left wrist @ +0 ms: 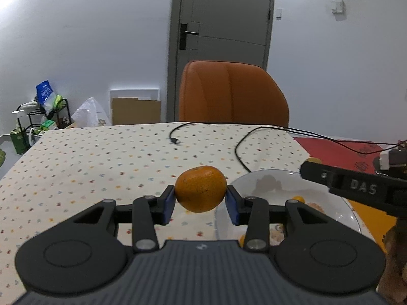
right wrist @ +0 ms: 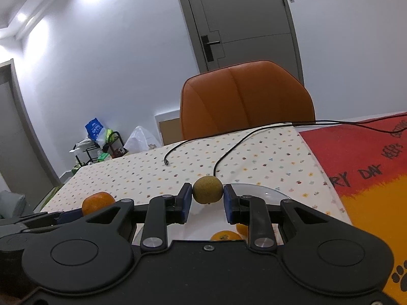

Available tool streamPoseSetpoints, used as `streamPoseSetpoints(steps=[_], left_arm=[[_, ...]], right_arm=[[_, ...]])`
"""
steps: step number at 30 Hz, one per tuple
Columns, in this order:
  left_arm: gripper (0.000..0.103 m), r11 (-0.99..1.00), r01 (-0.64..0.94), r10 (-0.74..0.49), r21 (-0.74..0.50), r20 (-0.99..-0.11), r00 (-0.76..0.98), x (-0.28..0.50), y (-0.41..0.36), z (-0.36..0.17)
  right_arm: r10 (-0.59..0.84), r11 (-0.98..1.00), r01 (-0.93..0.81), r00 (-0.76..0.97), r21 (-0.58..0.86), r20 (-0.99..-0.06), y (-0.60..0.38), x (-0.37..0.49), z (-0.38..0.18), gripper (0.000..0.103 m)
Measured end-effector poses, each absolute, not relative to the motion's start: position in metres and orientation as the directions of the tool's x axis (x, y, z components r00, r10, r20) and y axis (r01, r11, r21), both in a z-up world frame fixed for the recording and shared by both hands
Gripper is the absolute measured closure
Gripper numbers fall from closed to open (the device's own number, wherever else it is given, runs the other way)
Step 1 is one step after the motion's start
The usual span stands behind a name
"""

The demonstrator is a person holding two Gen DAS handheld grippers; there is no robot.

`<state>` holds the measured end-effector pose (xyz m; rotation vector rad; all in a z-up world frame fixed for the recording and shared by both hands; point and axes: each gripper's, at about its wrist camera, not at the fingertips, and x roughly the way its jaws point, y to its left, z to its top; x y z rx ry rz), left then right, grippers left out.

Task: Organize fruits
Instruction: 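Carry the orange and green fruit over the white bowl with both grippers, then open both grippers to drop the fruits into the white bowl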

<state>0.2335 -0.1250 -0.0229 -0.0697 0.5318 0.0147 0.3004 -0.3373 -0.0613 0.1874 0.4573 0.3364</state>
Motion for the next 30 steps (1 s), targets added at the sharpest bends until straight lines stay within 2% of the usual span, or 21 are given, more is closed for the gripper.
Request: streamPoseSetpoints(steps=[6,8,11,18,30], left_arm=[[0.062,0.999,-0.004,-0.02,-0.047,-0.52,0.854,0.242,-0.135,-0.029],[0.062,0.999,0.003,-0.026,-0.044,-0.529,0.848,0.246,-0.137,-0.032],[0.062,0.999,0.007,-0.035,-0.053,-0.541,0.84,0.252,-0.14,-0.037],[0.062,0.998,0.033,-0.055,-0.051,-0.557,0.829,0.257,-0.152,-0.046],[0.059,0.999,0.041,-0.051,-0.031,-0.52,0.852,0.249,-0.153,-0.034]], right_arm=[[0.381,0.916,-0.278,0.829,0.288,-0.41,-0.34,0.309,-0.075,0.078],[0.38,0.917,-0.272,0.82,0.293,-0.428,-0.338,0.312,-0.078,0.073],[0.386,0.915,-0.288,0.828,0.282,-0.407,-0.34,0.309,-0.076,0.072],[0.335,0.927,-0.219,0.849,0.305,-0.409,-0.356,0.309,-0.076,0.072],[0.363,0.912,-0.237,0.845,0.334,-0.392,-0.361,0.305,-0.073,0.072]])
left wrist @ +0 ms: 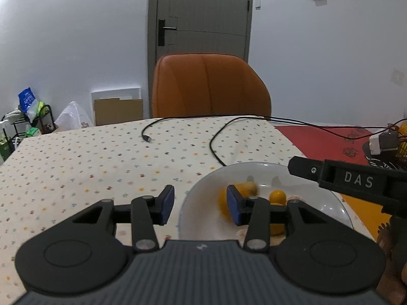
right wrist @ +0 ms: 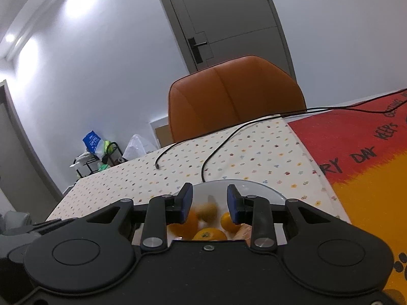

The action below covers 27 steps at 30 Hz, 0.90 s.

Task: Organize fruits
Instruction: 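Open both grippers to drop the fruits into the white bowl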

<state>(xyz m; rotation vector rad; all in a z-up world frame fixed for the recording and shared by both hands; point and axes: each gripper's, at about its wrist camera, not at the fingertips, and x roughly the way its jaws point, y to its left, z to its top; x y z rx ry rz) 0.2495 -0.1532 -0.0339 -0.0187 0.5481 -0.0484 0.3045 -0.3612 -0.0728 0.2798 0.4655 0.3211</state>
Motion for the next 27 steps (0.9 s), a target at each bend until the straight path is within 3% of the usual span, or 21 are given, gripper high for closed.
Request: streamPoseSetpoints(steps=[14,23,27], left_arm=[[0.057,0.999,-0.04,0.031,-0.007,-0.503,0.864,0.22,-0.122,-0.009],[0.044,0.999,-0.041,0.024,-0.026,-0.489,0.872,0.198,-0.113,0.001],[0.032,0.998,-0.051,0.03,-0.03,-0.48,0.877,0.187,-0.108,0.006]], right_arm=[[0.359,0.909,-0.219,0.843,0.354,-0.4,-0.364,0.288,-0.062,0.07],[0.347,0.92,-0.222,0.846,0.324,-0.405,-0.36,0.26,-0.052,0.061],[0.354,0.92,-0.24,0.846,0.309,-0.399,-0.354,0.246,-0.047,0.056]])
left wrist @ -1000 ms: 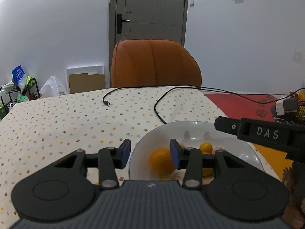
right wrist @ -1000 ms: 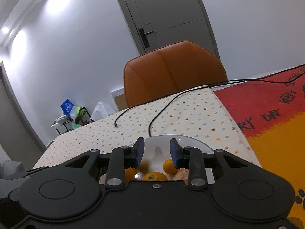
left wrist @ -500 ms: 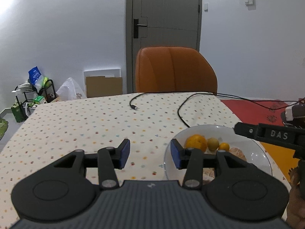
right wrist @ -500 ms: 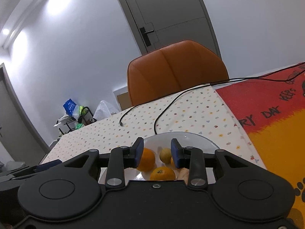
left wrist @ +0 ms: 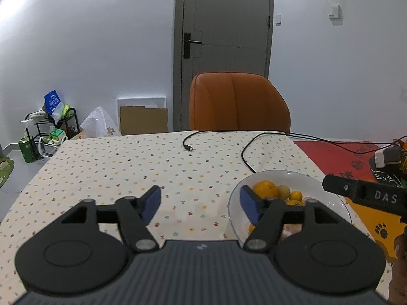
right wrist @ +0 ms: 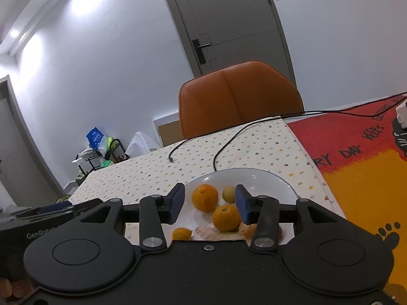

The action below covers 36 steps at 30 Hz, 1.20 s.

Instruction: Organize fruits

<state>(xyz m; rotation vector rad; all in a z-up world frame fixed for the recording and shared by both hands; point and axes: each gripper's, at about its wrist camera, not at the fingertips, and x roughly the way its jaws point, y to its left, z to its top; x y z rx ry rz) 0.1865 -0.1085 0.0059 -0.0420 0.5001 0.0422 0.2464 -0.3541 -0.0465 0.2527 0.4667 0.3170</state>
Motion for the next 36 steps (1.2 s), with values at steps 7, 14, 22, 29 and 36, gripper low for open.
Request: streamPoseSetpoints(steps=[7,14,22,29,36], left_arm=[[0.022,0.996,-0.074,0.042,-0.048,-0.479,0.877,0.166,-0.097,0.012],[0.017,0.996,-0.074,0.046,-0.042,-0.466,0.884,0.142,-0.089,0.02],[0.009,0.998,-0.063,0.044,-0.029,-0.447,0.894,0.119,-0.081,0.026],[0.009,0.997,-0.075,0.051,-0.036,-0.451,0.891,0.103,-0.067,0.028],[0.009,0.996,-0.075,0.045,-0.049,-0.451,0.892,0.084,-0.05,0.03]], right_arm=[[0.363,0.922,-0.266,0.843,0.28,-0.397,-0.342,0.22,-0.038,0.043],[0.382,0.918,-0.295,0.837,0.264,-0.392,-0.332,0.196,-0.03,0.028],[0.378,0.922,-0.306,0.844,0.238,-0.38,-0.323,0.175,-0.021,0.007],[0.369,0.926,-0.305,0.851,0.222,-0.373,-0.316,0.16,-0.014,0.0],[0.34,0.938,-0.283,0.867,0.202,-0.363,-0.307,0.14,-0.01,0.0]])
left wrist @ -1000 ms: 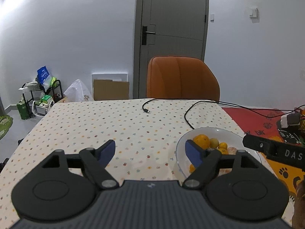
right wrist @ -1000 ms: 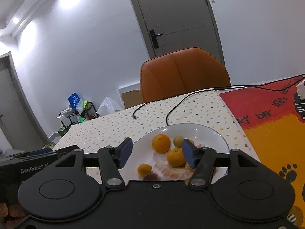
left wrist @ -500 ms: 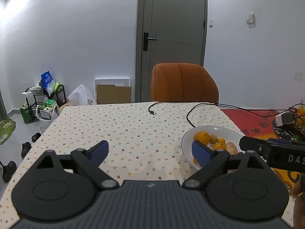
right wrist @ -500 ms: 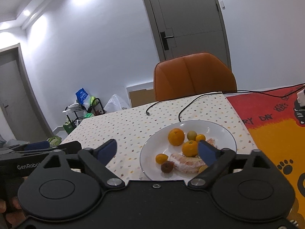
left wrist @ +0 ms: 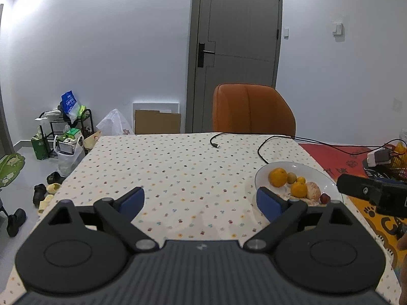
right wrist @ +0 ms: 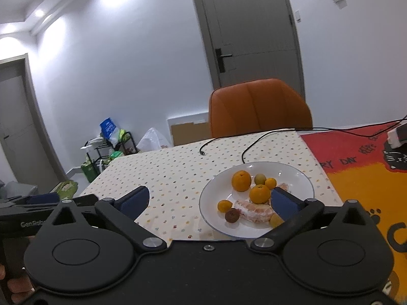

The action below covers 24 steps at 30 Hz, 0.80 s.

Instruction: Organize fruits

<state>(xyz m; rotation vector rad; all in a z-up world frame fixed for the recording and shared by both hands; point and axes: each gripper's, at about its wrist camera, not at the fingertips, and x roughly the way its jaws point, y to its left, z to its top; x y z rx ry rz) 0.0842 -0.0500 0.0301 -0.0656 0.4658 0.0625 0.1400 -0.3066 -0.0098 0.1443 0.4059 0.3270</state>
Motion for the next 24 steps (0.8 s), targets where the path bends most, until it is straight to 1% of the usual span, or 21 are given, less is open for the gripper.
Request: streamPoseSetpoints(steps=[2,8,17,24], left_arm=[[0.009,0.996,-0.071,0.039,-0.054,-0.446,0.894,0.077,-0.045,0.031],[0.009,0.996,-0.06,0.028,-0.059,-0.445,0.895,0.06,-0.034,0.03],[0.009,0.998,-0.048,0.027,-0.037,-0.442,0.897,0.035,-0.027,0.024],[0.009,0.999,-0.039,0.023,-0.027,-0.449,0.893,0.02,-0.029,0.017]], right_arm=[[0.33,0.941,-0.272,0.875,0.203,-0.354,-0.304,0.133,-0.01,0.0],[0.328,0.942,-0.273,0.871,0.194,-0.367,-0.299,0.122,-0.013,0.0],[0.341,0.939,-0.289,0.858,0.188,-0.384,-0.295,0.101,-0.021,0.0],[0.345,0.938,-0.302,0.864,0.171,-0.367,-0.299,0.082,-0.018,0.0]])
